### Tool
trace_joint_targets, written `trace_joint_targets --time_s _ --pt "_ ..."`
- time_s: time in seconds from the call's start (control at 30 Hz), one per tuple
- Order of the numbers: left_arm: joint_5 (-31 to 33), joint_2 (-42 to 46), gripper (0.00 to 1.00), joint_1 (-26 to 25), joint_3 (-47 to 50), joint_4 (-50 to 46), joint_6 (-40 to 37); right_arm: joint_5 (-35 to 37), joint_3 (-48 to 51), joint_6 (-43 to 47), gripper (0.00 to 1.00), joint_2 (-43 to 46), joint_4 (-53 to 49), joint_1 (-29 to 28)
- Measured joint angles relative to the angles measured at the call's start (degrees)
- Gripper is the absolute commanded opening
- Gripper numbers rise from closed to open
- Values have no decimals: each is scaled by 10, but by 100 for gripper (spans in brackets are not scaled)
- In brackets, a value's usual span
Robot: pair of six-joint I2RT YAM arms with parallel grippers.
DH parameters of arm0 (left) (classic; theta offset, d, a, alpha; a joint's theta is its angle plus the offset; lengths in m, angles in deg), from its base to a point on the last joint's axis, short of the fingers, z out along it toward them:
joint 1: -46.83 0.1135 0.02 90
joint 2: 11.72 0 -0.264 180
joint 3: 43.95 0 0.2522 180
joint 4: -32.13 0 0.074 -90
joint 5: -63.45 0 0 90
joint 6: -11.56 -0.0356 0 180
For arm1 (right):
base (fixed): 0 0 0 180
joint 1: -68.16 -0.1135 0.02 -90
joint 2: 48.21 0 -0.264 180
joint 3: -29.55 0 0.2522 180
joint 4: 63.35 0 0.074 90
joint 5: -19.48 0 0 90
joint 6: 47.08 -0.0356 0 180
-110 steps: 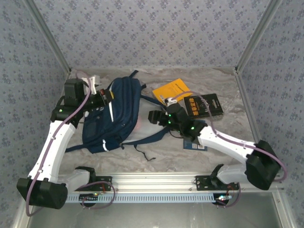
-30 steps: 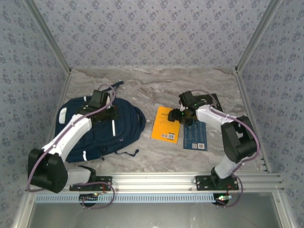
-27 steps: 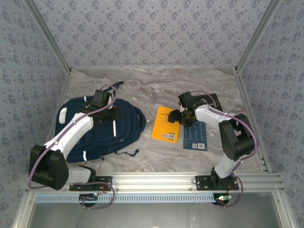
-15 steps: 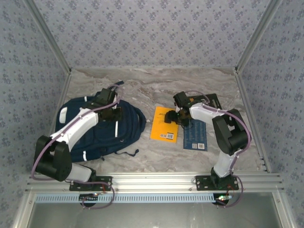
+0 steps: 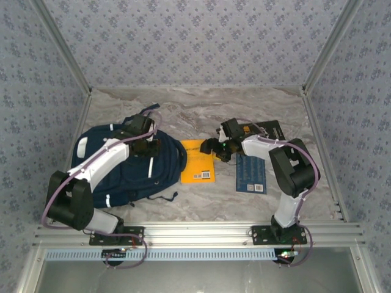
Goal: Pack books, pencil case, and school supplies into a backpack
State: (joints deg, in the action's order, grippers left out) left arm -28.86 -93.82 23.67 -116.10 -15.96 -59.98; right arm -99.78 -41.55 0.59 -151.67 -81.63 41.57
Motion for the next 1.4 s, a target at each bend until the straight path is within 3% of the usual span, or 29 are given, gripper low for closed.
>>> trace_joint_targets --time_s 0.2,0.5,0.6,0.67,0.73,0.87,0.97,1.1,1.2,1.4 --pt "0 -6 0 -2 -1 -4 0 -68 74 -118 73 19 154 23" --pt "0 -6 0 -2 -1 -5 -1 -188 105 -228 69 0 371 0" --pt "1 -6 0 -2 -1 -5 -5 -178 109 -196 69 5 330 3" --pt "5 -6 2 -2 -3 -9 -7 -138 103 -134 71 24 237 7" --pt "13 -5 18 -2 -7 -15 -9 -81 80 -66 72 44 129 7" --pt "31 9 42 -17 -26 -44 -6 24 40 30 73 87 -9 7" --pt "49 25 51 -67 -64 -71 7 76 37 69 73 111 -66 10" --pt "35 26 54 -141 -115 -69 39 109 45 86 72 114 -100 17" --pt "-24 11 56 -173 -104 -15 96 107 65 84 71 117 -100 30" --pt "-117 -115 57 -210 -78 80 191 76 83 60 70 117 -81 56"
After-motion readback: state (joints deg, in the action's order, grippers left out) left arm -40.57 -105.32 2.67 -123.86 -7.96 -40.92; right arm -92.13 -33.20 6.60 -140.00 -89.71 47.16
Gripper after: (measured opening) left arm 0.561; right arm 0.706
